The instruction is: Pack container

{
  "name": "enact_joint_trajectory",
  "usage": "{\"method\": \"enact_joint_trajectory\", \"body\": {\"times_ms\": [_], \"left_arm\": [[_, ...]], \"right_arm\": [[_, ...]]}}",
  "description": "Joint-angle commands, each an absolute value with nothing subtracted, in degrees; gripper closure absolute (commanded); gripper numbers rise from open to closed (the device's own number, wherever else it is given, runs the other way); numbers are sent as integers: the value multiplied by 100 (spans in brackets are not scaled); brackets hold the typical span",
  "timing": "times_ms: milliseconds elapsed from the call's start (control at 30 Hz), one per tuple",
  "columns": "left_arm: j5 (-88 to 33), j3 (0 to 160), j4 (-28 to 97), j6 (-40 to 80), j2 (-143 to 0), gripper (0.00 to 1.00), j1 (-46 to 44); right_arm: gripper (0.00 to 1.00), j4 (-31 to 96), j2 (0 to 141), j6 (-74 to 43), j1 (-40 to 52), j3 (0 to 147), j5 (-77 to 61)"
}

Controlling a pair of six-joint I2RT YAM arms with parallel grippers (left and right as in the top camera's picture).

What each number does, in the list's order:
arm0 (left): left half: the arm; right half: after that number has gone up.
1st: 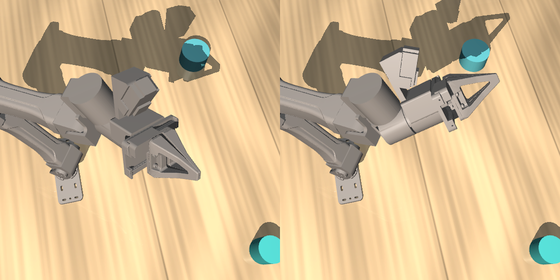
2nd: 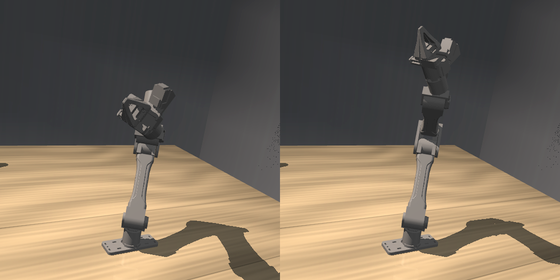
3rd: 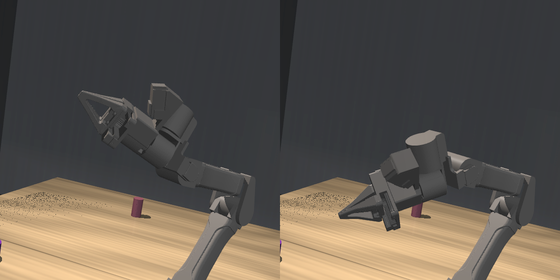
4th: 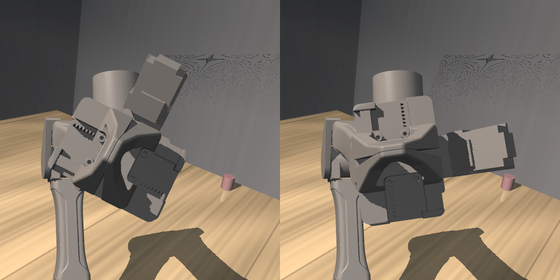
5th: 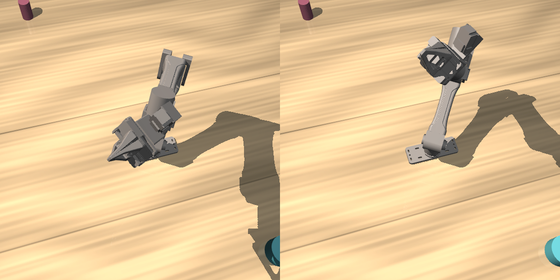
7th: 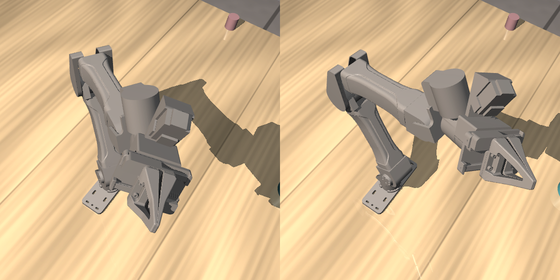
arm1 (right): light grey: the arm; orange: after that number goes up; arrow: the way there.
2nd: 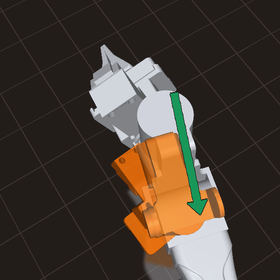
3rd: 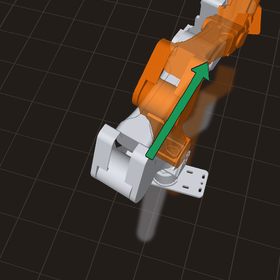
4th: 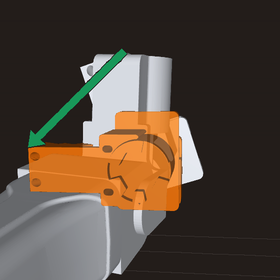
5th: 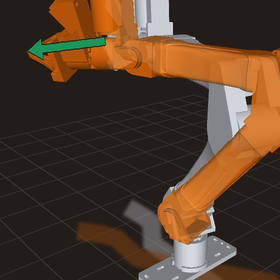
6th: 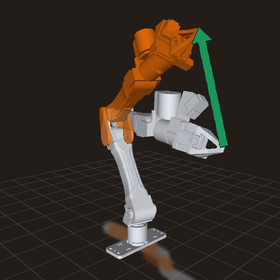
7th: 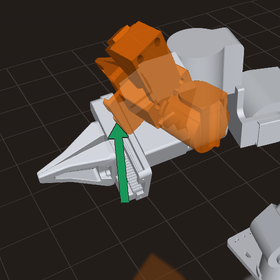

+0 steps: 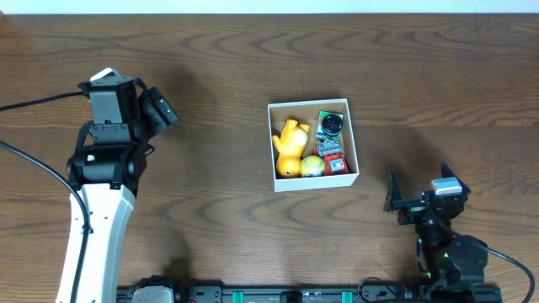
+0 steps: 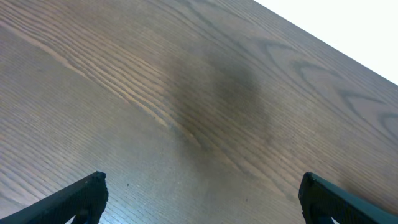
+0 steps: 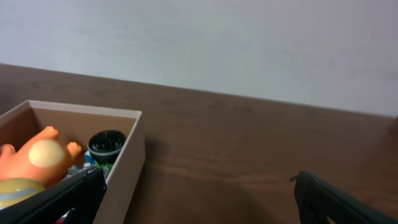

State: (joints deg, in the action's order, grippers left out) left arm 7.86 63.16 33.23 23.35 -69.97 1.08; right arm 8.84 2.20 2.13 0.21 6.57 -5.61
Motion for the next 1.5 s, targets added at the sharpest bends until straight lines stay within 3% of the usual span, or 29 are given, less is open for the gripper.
{"method": "enact_joint_trajectory", "body": {"times_ms": [0, 1467], "left_arm": [[814, 6370, 3341, 2340, -6997, 2, 132], [814, 6370, 3341, 2340, -6997, 2, 132]], "right_arm": [[1, 722, 132, -84, -43, 460, -585], [1, 528, 30, -211, -47, 95, -386]]}}
